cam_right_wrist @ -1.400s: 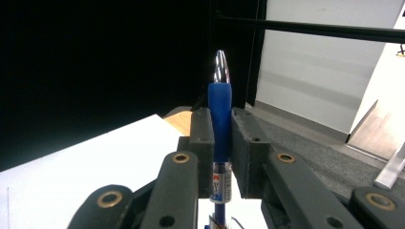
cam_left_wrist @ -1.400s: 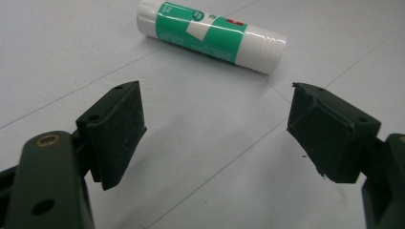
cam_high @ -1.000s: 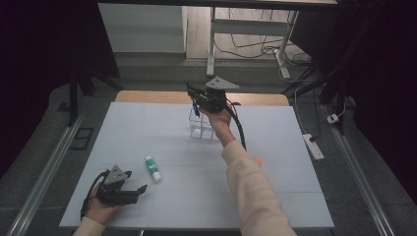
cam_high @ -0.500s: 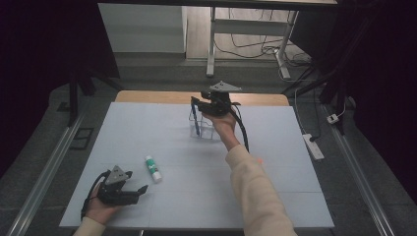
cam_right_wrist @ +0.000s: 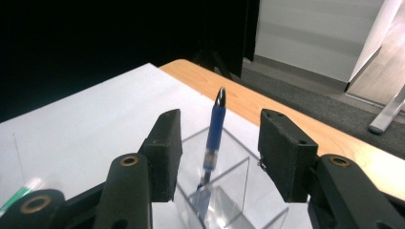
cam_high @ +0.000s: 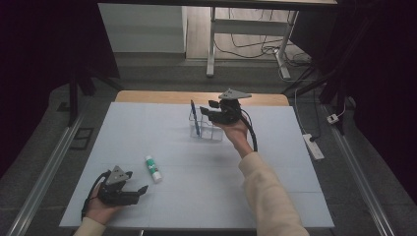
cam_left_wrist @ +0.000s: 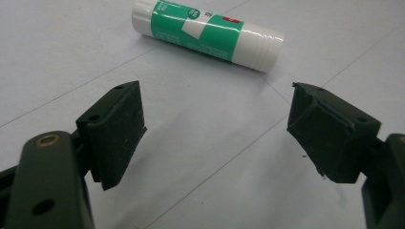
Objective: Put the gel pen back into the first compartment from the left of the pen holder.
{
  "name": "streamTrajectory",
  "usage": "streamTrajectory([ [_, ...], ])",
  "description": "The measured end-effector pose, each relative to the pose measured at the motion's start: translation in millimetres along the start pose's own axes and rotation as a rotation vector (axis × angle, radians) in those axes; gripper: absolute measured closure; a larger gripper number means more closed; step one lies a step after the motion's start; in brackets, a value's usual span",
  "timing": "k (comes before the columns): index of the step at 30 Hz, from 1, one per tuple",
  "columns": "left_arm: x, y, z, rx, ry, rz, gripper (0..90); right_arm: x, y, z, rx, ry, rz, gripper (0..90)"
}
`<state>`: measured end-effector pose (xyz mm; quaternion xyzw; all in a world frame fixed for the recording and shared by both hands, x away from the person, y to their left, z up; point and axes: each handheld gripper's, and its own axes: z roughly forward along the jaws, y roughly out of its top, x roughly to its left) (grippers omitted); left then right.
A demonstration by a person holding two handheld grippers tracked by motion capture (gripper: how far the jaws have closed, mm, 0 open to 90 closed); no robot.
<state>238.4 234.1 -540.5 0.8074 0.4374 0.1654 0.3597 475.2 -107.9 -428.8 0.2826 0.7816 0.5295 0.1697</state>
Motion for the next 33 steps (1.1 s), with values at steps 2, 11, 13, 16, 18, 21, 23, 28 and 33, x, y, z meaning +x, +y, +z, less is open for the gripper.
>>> streamTrajectory([
  [2, -0.3, 0.1, 0.3, 0.003, 0.002, 0.001, 20.0, 0.2, -2.2, -3.2, 0.005, 0.007, -0.002, 50.0],
  [11, 0.7, -1.0, -0.4, 0.0, 0.005, -0.006, 20.0, 5.0, -14.1, -19.9, 0.038, 0.045, -0.031, 49.8],
  [13, 0.4, -1.0, -0.6, -0.001, 0.006, -0.005, 20.0, 6.8, -17.2, -24.7, 0.039, 0.058, -0.034, 49.7],
  [16, -0.1, -1.0, -0.8, 0.0, 0.007, -0.003, 20.0, 8.5, -21.3, -32.7, 0.041, 0.068, -0.035, 49.6],
  [18, -0.2, -1.1, -1.2, -0.001, 0.007, -0.004, 20.0, 9.5, -24.2, -39.2, 0.045, 0.071, -0.043, 49.6],
  [21, -0.2, -1.4, -1.3, 0.0, 0.007, -0.005, 20.0, 10.7, -29.3, -50.2, 0.05, 0.073, -0.052, 49.4],
  [23, -0.3, -1.3, -0.9, 0.001, 0.007, -0.003, 20.0, 11.2, -33.5, -57.6, 0.049, 0.073, -0.054, 49.4],
  [28, -0.5, -1.5, -0.9, 0.002, 0.007, -0.002, 20.0, 10.8, -45.9, -73.8, 0.062, 0.075, -0.058, 49.2],
  [33, -0.3, -1.9, -0.9, 0.003, 0.008, -0.005, 20.1, 10.6, -58.5, -86.9, 0.073, 0.072, -0.059, 48.7],
])
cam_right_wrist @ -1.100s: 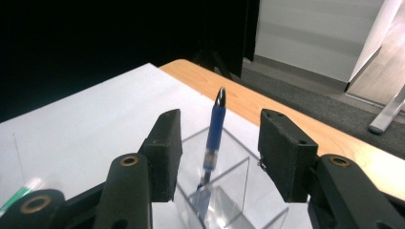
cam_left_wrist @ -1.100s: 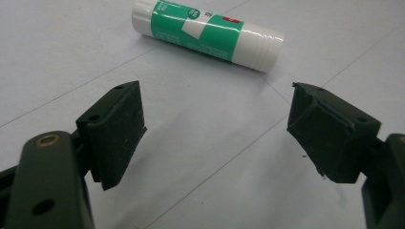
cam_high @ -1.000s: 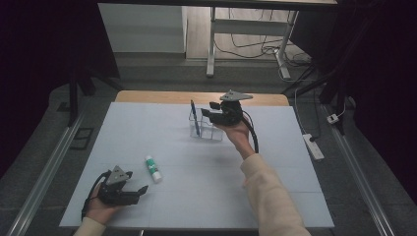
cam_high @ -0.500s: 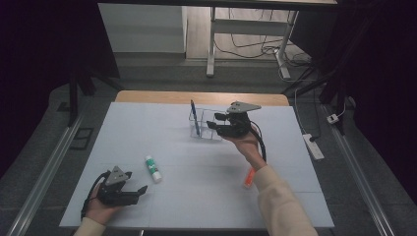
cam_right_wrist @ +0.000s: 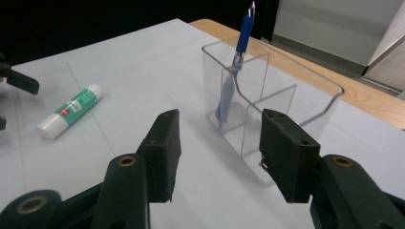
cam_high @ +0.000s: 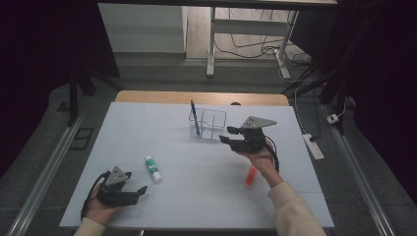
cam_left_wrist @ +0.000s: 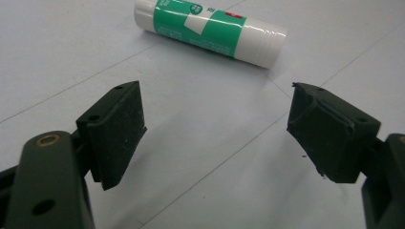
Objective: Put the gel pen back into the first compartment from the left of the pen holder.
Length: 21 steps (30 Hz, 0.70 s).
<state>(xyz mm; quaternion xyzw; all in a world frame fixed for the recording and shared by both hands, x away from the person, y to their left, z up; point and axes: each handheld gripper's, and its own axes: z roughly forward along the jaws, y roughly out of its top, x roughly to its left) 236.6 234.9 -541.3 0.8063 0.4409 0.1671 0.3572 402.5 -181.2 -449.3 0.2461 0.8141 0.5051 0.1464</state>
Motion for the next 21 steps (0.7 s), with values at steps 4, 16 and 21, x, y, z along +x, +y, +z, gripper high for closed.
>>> streamTrajectory([
  [4, -0.4, 0.0, 0.1, 0.001, 0.0, 0.002, 20.0, 0.5, -8.9, -7.8, 0.015, -0.003, -0.01, 48.1],
  [16, -0.9, -0.4, 0.3, 0.005, 0.001, 0.004, 20.1, 3.7, -26.5, -25.8, 0.053, -0.012, -0.025, 47.3],
  [21, -1.0, -0.3, 0.3, 0.005, 0.001, 0.005, 20.1, 5.3, -32.9, -30.1, 0.095, -0.015, -0.035, 46.7],
])
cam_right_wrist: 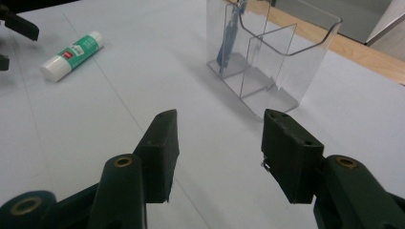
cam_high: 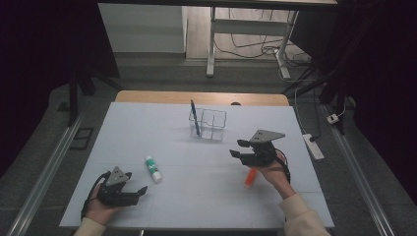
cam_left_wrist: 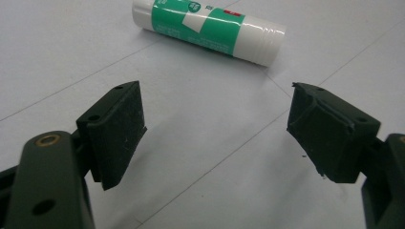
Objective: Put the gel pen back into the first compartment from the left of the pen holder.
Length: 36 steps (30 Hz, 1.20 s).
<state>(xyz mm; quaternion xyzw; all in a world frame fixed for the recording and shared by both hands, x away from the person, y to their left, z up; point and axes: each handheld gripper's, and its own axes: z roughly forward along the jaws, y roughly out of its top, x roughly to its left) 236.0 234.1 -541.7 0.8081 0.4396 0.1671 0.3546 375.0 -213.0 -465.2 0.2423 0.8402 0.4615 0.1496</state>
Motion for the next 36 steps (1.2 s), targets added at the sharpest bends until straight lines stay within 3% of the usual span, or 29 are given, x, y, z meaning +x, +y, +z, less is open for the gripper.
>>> streamTrajectory([
  [7, -0.4, 0.2, 0.3, 0.002, 0.0, 0.004, 20.1, 8.0, -4.5, -8.3, 0.034, 0.02, -0.034, 46.2],
  [14, -1.5, 0.2, -0.2, 0.001, 0.0, 0.005, 20.2, 12.1, -8.0, -16.3, 0.086, 0.001, -0.054, 45.7],
  [21, -1.9, 0.4, 0.0, 0.001, 0.0, 0.007, 20.1, 6.7, -15.1, -26.5, 0.141, -0.006, -0.055, 44.4],
  [31, -2.1, 1.1, 1.0, 0.007, 0.002, 0.014, 20.2, -2.6, -22.9, -29.9, 0.223, 0.06, -0.105, 41.6],
  [36, -2.3, 1.2, 1.2, 0.009, 0.003, 0.015, 20.1, -6.4, -25.7, -31.4, 0.253, 0.063, -0.121, 40.0],
])
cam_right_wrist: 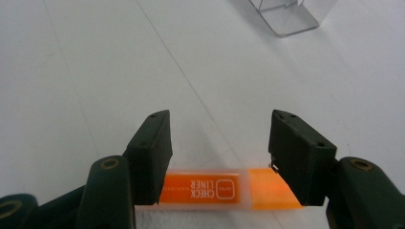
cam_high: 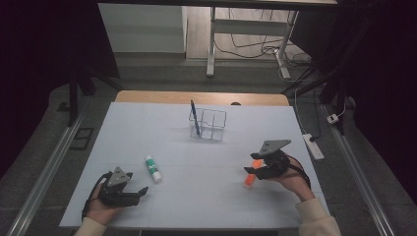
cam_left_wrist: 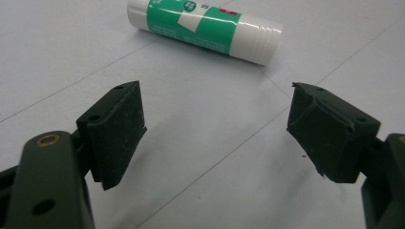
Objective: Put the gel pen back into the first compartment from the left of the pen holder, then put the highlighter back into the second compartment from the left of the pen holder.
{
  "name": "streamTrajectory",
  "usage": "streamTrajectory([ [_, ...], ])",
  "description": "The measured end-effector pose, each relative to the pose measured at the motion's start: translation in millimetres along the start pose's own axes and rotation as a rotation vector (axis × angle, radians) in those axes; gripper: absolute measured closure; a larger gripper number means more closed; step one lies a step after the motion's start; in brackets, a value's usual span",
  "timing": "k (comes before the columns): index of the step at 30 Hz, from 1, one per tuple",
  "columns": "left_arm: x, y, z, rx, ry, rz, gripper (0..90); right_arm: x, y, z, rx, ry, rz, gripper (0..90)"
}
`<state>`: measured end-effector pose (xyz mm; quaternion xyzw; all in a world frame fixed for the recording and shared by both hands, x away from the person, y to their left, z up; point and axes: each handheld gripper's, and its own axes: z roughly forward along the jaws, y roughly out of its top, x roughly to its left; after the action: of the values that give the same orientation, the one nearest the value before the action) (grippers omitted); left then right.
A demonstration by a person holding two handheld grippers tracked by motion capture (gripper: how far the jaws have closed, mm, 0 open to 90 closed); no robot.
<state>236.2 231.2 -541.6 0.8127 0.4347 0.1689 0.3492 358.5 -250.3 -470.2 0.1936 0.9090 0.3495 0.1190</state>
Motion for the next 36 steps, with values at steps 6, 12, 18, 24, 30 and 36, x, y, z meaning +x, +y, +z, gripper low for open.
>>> streamTrajectory([
  [6, -0.1, -0.1, -0.2, 0.001, 0.002, 0.0, 20.1, -0.2, -1.2, -3.1, 0.044, 0.007, -0.015, 38.9],
  [12, 0.1, -0.4, -1.0, -0.001, 0.004, 0.0, 20.2, 2.1, -0.5, -3.1, 0.072, 0.003, -0.023, 38.1],
  [18, 0.1, -0.6, -1.3, -0.005, 0.002, -0.002, 20.1, 6.7, -0.8, -3.4, 0.097, -0.015, -0.003, 37.9],
  [24, 0.6, -2.3, -2.9, -0.007, -0.001, -0.009, 20.1, 12.1, -0.7, -3.0, 0.116, -0.043, 0.03, 37.2],
  [30, -0.7, -1.8, -5.2, -0.019, -0.015, -0.012, 20.1, 16.3, -0.2, -1.4, 0.157, -0.111, 0.104, 36.0],
  [36, -3.2, 0.0, -4.2, -0.025, -0.03, -0.003, 20.1, 11.2, 5.7, 2.2, 0.145, -0.181, 0.252, 33.2],
])
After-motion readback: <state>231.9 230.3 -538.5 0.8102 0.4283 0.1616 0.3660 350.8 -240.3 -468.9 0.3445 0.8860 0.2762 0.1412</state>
